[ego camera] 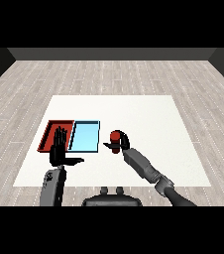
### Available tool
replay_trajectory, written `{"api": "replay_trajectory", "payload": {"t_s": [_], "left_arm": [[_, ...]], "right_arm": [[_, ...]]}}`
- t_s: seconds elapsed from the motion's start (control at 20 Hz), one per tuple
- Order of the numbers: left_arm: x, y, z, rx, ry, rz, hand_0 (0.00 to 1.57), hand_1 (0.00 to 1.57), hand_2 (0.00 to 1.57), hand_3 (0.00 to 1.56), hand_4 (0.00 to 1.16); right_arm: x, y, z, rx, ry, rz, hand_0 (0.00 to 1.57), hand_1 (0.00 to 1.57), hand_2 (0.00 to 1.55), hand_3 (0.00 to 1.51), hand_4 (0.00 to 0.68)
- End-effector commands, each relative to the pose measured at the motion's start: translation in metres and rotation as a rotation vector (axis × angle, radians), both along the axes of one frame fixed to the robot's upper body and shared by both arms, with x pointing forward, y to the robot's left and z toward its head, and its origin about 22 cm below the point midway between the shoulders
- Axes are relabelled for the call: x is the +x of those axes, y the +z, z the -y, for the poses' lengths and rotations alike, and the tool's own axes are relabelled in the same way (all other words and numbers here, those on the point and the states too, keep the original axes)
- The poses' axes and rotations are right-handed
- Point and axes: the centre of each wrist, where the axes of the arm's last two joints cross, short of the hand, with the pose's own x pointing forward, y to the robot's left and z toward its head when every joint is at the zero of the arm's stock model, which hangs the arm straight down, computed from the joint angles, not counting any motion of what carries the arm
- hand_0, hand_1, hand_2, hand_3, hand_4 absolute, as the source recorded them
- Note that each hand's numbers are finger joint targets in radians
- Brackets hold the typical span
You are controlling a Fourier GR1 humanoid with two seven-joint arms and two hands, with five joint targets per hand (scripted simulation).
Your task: Pick the red can and put it in the red box
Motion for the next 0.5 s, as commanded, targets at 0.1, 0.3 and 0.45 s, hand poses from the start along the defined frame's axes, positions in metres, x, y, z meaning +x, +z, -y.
{"api": "replay_trajectory", "payload": {"t_s": [0.1, 0.3, 0.45], "left_arm": [[0.008, -0.011, 0.020, 0.002, 0.011, 0.004, 0.00, 0.00, 0.00, 0.00, 0.00], [-0.003, -0.004, 0.020, 0.001, 0.007, 0.000, 0.00, 0.00, 0.00, 0.00, 0.00], [0.005, 0.018, 0.008, 0.007, 0.006, 0.003, 0.00, 0.00, 0.00, 0.00, 0.00]], "right_arm": [[-0.006, -0.013, 0.003, -0.050, 0.004, -0.032, 1.53, 1.53, 1.47, 1.42, 0.548], [0.004, 0.004, -0.009, -0.073, -0.013, -0.008, 1.55, 1.55, 1.47, 1.41, 0.552], [-0.006, 0.009, -0.012, -0.067, -0.017, 0.016, 1.55, 1.55, 1.47, 1.41, 0.558]]}}
